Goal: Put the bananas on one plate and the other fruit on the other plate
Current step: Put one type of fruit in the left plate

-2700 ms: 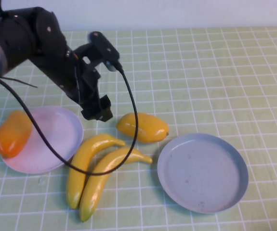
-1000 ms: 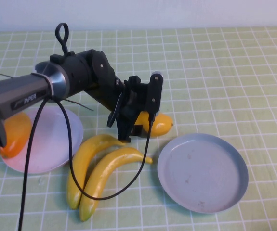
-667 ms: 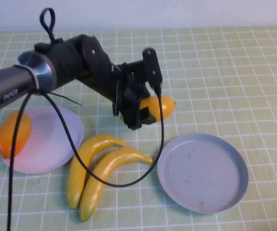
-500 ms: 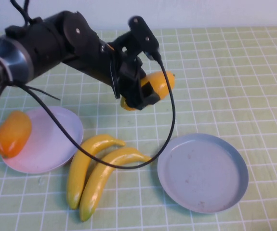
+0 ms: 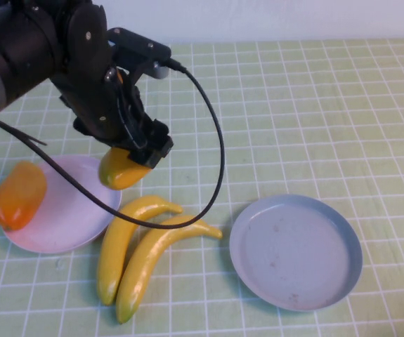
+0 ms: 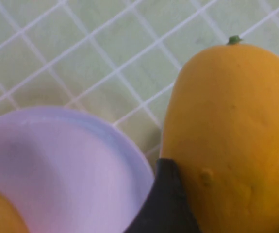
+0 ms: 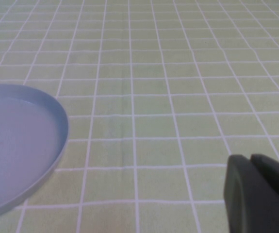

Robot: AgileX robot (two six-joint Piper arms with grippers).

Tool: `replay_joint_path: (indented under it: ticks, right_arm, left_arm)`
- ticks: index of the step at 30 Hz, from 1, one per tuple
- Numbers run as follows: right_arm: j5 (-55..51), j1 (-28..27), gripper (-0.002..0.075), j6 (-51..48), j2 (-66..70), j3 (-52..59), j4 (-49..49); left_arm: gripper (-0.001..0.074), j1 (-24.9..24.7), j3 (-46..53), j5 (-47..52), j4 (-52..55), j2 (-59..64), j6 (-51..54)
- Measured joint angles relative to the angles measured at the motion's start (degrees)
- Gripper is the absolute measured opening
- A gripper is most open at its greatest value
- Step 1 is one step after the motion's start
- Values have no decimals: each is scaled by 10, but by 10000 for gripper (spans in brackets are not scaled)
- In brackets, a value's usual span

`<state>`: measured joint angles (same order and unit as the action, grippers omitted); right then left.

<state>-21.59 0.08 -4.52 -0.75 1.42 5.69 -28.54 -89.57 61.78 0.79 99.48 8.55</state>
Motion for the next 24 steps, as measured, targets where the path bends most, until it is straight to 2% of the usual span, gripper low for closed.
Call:
replay_joint_path:
  ticks: [4, 13, 20, 24]
  right_arm:
    - [0, 0, -15, 0, 0, 0, 0]
    - [0, 0, -15, 0, 0, 0, 0]
    - [0, 0, -15, 0, 0, 0, 0]
    - [0, 0, -15, 0, 0, 0, 0]
  left_arm:
    - [497, 0, 0, 41, 50, 0, -44]
    - [497, 5, 18, 76, 70, -4, -68]
    - [497, 57, 140, -17, 74, -28, -90]
    - [497, 75, 158, -41, 74, -28, -111]
